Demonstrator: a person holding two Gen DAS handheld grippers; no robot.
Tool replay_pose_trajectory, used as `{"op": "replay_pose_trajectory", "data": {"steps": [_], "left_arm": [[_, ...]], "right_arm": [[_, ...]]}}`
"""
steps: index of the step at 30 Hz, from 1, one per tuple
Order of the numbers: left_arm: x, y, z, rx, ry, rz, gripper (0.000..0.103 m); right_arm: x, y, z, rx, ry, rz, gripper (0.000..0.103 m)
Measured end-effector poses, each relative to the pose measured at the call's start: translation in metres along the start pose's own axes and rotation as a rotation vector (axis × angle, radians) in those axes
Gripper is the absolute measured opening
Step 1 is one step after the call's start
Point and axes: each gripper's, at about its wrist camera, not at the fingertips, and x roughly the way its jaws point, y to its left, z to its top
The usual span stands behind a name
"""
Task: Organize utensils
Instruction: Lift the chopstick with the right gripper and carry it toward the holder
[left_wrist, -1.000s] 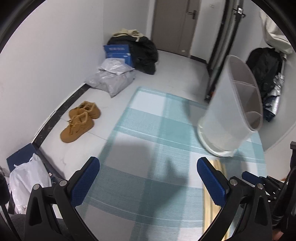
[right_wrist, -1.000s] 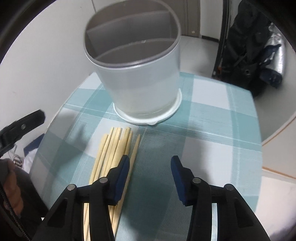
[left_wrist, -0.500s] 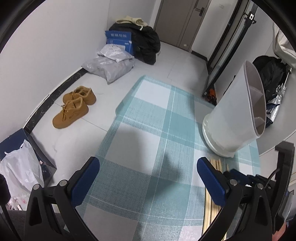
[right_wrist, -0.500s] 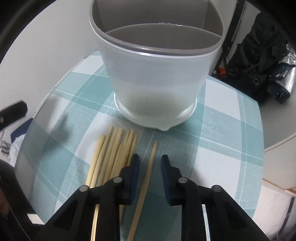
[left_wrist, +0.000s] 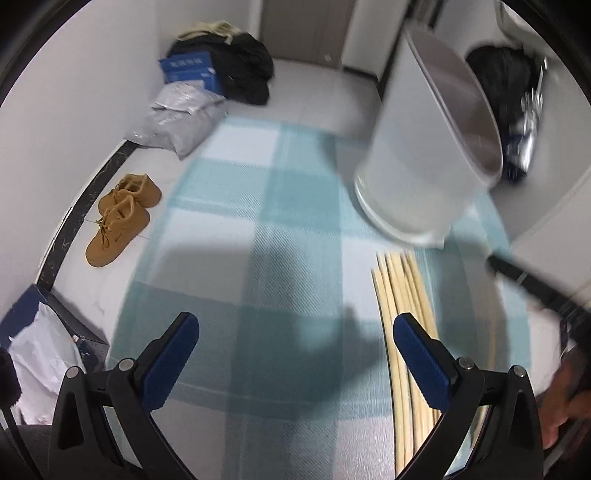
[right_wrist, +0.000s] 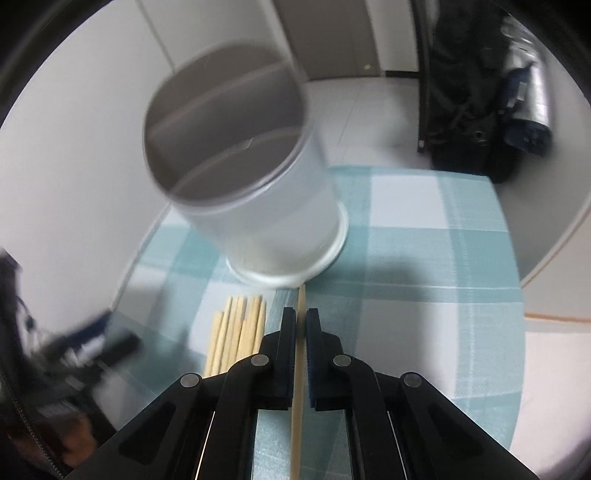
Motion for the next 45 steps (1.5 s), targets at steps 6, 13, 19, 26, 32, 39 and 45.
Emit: {"op": "replay_pose_trajectory", "data": {"steps": [6,13,19,26,32,39,45], "left_arm": [[0.015,-0.01,-0.008,0.049,0.104,0.028,0.102],[0.015,-0.017,-0.015,0.063,0.112,0.067,0.102],[0.021,-0.025,-0.012,0.075,0.138,0.072,0.102],[0.03,-0.02,-0.004,0.094,0.154,0.107,0.1],[0.034,-0.023,0.004,0.1,0.163,0.112,0.094],[0.037,-0.031,0.021,0.094,0.174,0.112,0.046],[0.04,-0.037,0.026,0.083,0.197,0.09,0.004]], "right_arm": [[-0.035,-0.024,0.011,0.161,-0.135,0.126,0.004],[-0.055,-0.035,0.012,0.174,-0.189,0.161,0.004],[-0.069,-0.043,0.009,0.164,-0.234,0.173,0.004],[-0.068,-0.054,0.01,0.17,-0.245,0.165,0.004],[-0.072,-0.06,0.013,0.188,-0.257,0.18,0.004],[-0.073,-0.058,0.014,0.182,-0.261,0.19,0.004],[-0.074,-0.055,0.015,0.165,-0.268,0.194,0.004]]}}
